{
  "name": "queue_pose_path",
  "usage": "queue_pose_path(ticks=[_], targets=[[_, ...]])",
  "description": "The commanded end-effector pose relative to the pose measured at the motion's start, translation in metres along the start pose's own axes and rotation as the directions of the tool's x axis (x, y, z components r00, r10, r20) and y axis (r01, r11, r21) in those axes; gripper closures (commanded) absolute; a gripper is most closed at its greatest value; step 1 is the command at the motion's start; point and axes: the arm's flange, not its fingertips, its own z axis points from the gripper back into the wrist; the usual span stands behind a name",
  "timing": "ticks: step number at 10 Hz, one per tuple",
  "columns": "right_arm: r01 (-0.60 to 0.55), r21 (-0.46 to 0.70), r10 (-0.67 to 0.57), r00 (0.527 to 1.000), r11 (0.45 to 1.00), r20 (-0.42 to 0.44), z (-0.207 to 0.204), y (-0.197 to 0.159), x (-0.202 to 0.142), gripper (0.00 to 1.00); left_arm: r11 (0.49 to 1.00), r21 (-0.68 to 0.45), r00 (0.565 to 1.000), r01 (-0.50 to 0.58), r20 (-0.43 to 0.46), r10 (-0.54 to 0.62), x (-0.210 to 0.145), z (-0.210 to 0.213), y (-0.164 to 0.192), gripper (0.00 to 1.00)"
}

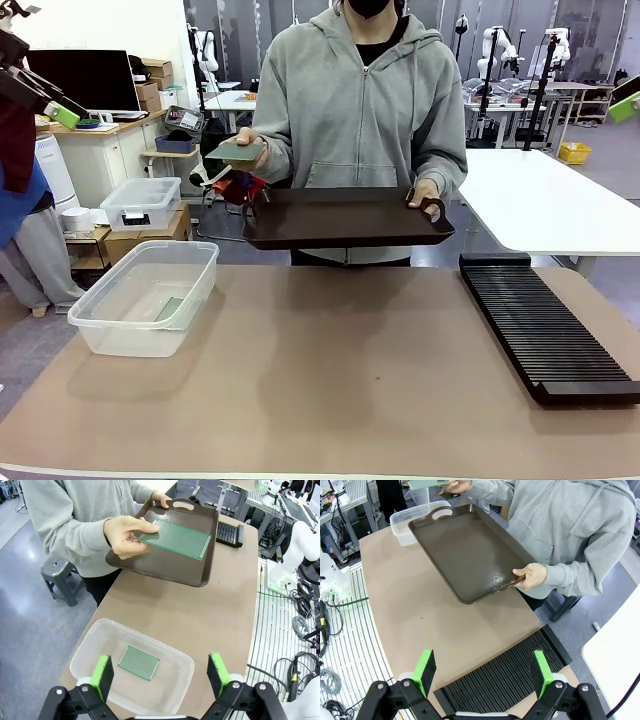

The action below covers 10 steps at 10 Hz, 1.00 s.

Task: Sort PCBs into racks and boxes based on the side picked up.
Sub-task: Pick up the Blank PCB handed by the Human.

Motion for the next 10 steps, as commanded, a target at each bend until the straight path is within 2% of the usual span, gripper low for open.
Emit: queue_pose_path(ticks=[1,2,3,4,5,6,7,9,10], targets=[[-0.008,0.016,0.008,1.000,1.000,0.010,-0.002,0.001,0.000,0.00,1.000,-0.005,1.000,0.004,-0.015,-0.004,0.000,0.000,0.000,0.00],[-0.008,0.016,0.008,1.000,1.000,0.010,-0.002,0.001,0.000,0.00,1.000,0.000,1.000,0.000,0.000,0.000,0.000,0.000,0.000,0.00],[-0.008,0.016,0.008,1.000,1.000,0.010,-0.002,0.001,0.000,0.00,0.991,-0.058,0.993,-0.120,-0.032,0.118,0.004,-0.007,0.006,0.00],[-0.008,0.016,0.008,1.000,1.000,0.010,-0.002,0.001,0.000,0.00,0.953,-0.108,0.958,-0.283,-0.077,0.276,0.003,-0.011,0.012,0.00],[-0.008,0.016,0.008,1.000,1.000,0.010,-0.002,0.001,0.000,0.00,0.873,-0.089,0.875,-0.480,-0.121,0.468,0.003,-0.018,0.018,0.00],[-0.008,0.016,0.008,1.000,1.000,0.010,-0.002,0.001,0.000,0.00,0.813,-0.076,0.815,-0.577,-0.118,0.567,0.002,-0.026,0.022,0.00],[-0.008,0.016,0.008,1.000,1.000,0.010,-0.002,0.001,0.000,0.00,0.756,-0.097,0.761,-0.648,-0.124,0.637,0.000,-0.030,0.030,0.00],[-0.008,0.016,0.008,1.000,1.000,0.010,-0.002,0.001,0.000,0.00,0.568,-0.192,0.596,-0.800,-0.147,0.790,-0.001,-0.042,0.044,0.00],[-0.008,0.016,0.008,1.000,1.000,0.010,-0.002,0.001,0.000,0.00,0.487,-0.235,0.526,-0.841,-0.149,0.837,-0.003,-0.049,0.050,0.00]])
